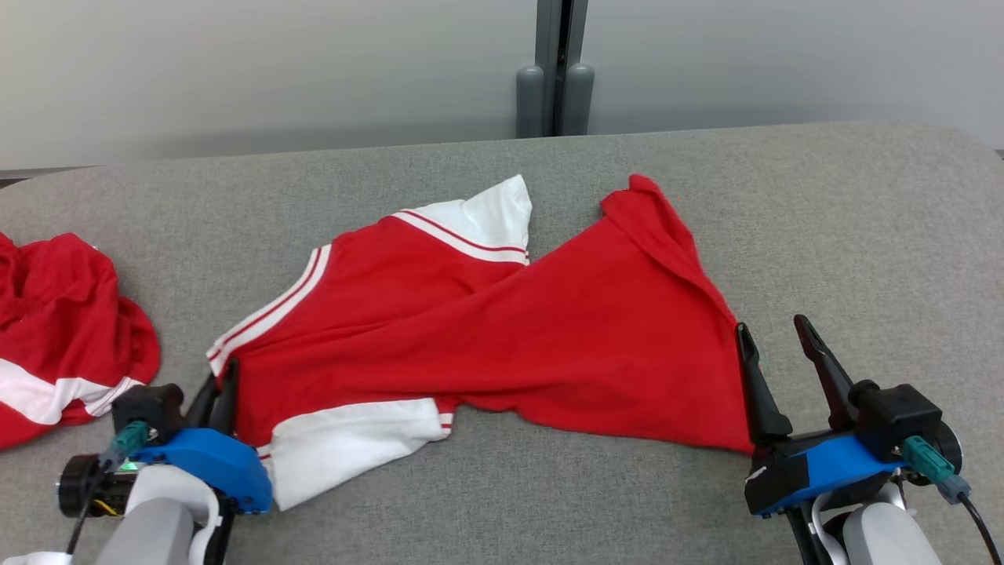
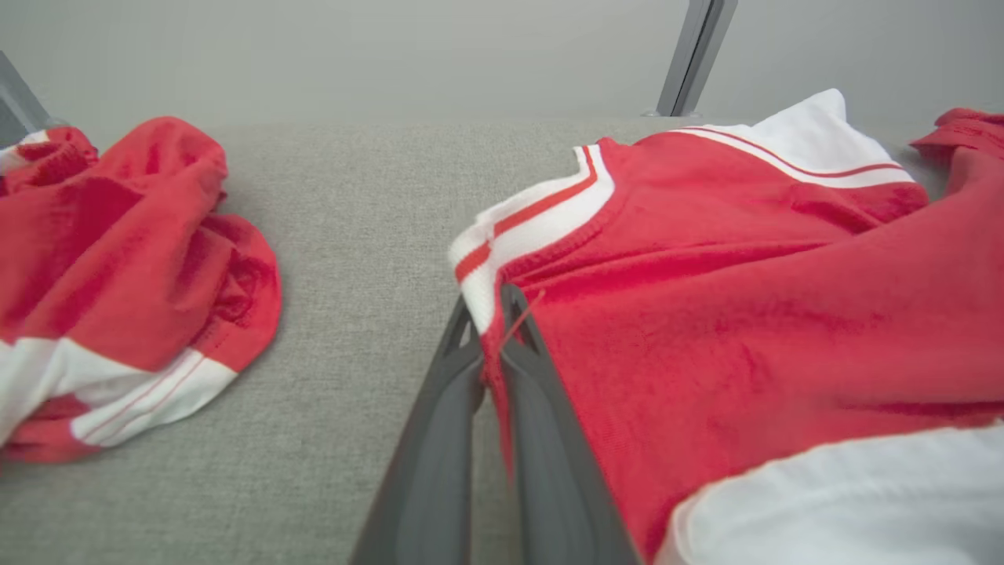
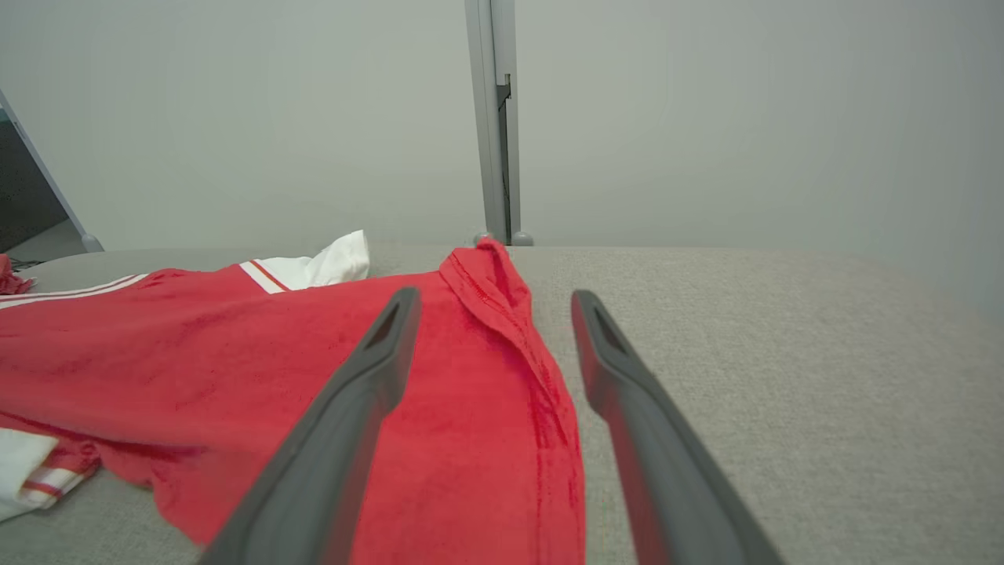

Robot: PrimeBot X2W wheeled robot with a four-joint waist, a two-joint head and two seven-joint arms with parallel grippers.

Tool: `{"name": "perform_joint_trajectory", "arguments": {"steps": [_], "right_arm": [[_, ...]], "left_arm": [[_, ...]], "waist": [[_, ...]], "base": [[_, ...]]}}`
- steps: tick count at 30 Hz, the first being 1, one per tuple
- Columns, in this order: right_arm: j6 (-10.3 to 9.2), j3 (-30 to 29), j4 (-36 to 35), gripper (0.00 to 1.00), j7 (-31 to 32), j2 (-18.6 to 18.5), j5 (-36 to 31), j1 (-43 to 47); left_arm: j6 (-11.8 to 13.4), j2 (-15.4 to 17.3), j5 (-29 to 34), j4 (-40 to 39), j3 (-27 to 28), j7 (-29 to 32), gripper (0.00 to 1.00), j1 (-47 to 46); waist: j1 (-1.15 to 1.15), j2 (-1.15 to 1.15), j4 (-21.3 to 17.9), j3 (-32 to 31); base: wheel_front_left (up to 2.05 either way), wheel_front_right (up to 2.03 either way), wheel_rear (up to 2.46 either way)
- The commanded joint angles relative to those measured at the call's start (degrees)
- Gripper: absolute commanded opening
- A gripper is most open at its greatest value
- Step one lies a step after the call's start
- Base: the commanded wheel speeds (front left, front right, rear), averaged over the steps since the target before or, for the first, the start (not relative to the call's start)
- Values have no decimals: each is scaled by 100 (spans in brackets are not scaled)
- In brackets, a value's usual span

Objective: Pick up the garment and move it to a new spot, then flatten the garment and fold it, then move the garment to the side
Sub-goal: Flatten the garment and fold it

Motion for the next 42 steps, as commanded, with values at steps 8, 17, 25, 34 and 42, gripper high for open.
{"name": "perform_joint_trajectory", "arguments": {"steps": [8,17,25,34,42], "right_arm": [[1,27,155,100,-79,3,60,46],[1,-39,241,100,-96,2,60,94],[1,2,251,100,-70,2,68,164],[1,15,251,100,-56,2,50,110],[1,26,238,100,-50,2,40,75]], "left_arm": [[116,251,-23,42,173,-111,100,-169],[271,17,223,-933,358,-148,100,234],[107,-248,272,-1136,209,-145,100,857],[-33,-329,194,-556,25,-147,100,867],[-103,-369,138,-100,-12,-146,100,622]], "waist": [[-1,0,-58,-51],[-1,0,58,-179],[-1,0,161,-262],[-1,0,158,-211],[-1,0,88,-166]], "base": [[0,0,0],[0,0,0],[0,0,0],[0,0,0],[0,0,0]]}}
